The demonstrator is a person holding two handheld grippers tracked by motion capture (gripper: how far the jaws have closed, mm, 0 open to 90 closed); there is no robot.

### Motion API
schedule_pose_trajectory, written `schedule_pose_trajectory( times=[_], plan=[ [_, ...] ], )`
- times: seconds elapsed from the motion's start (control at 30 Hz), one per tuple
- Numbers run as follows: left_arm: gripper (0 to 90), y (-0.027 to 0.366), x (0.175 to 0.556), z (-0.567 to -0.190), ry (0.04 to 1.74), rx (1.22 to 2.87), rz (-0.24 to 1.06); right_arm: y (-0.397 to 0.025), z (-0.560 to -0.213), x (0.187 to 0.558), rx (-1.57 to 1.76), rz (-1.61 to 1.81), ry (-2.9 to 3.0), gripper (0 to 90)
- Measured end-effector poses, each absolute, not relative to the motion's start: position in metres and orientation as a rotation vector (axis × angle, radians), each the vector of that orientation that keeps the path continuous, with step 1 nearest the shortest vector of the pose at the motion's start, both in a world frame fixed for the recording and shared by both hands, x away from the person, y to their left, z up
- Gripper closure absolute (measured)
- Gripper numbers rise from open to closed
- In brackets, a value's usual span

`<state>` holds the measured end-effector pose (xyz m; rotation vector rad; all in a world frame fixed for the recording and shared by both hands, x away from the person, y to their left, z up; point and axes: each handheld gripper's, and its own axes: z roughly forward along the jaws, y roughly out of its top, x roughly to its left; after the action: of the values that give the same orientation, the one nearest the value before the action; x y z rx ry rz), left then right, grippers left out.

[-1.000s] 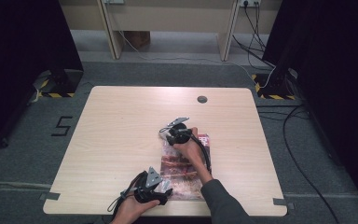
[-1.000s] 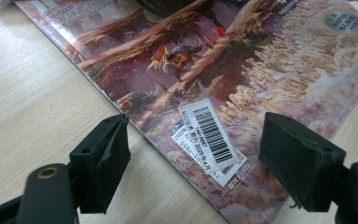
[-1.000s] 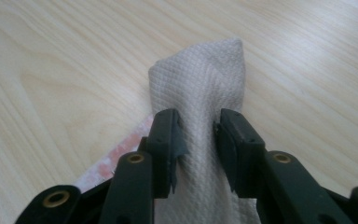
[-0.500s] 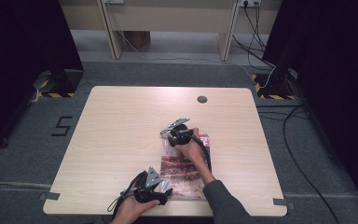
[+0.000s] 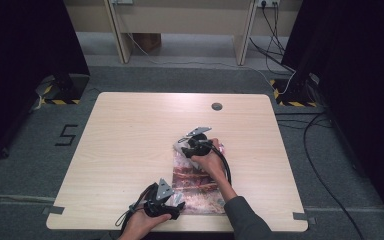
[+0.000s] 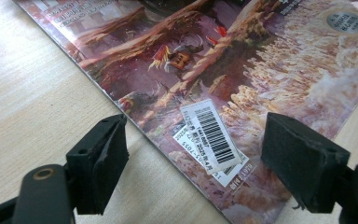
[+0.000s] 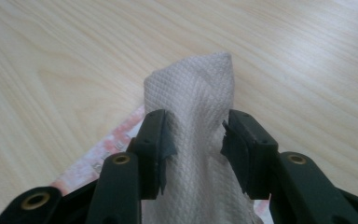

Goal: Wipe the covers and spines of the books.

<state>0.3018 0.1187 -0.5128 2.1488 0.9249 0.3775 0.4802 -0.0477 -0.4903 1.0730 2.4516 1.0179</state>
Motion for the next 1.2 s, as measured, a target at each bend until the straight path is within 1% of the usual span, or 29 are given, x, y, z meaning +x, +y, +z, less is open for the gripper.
schedule_pose_trajectory(
  times=[0.07,0.27,0.53,0.77,0.97,1.2],
  plan=[
    [21.5,0.119,0.302,-0.513,0.925,2.149,0.377,-0.049,-0.493,0.482,1.054,0.988,2.474,63.0],
    [21.5,0.119,0.302,-0.513,0.925,2.149,0.379,-0.048,-0.497,0.480,1.041,0.991,2.490,69.4],
    [21.3,0.119,0.302,-0.513,0.926,2.148,0.378,-0.033,-0.498,0.460,0.911,0.993,2.554,68.5],
    [21.2,0.119,0.302,-0.513,0.932,2.145,0.367,-0.037,-0.497,0.469,0.938,0.945,2.520,67.4],
    [21.5,0.118,0.302,-0.512,0.931,2.152,0.381,-0.055,-0.496,0.479,1.030,0.920,2.468,67.5],
    [19.8,0.125,0.304,-0.509,0.940,2.170,0.333,-0.034,-0.497,0.464,0.918,0.915,2.511,67.0]
  ],
)
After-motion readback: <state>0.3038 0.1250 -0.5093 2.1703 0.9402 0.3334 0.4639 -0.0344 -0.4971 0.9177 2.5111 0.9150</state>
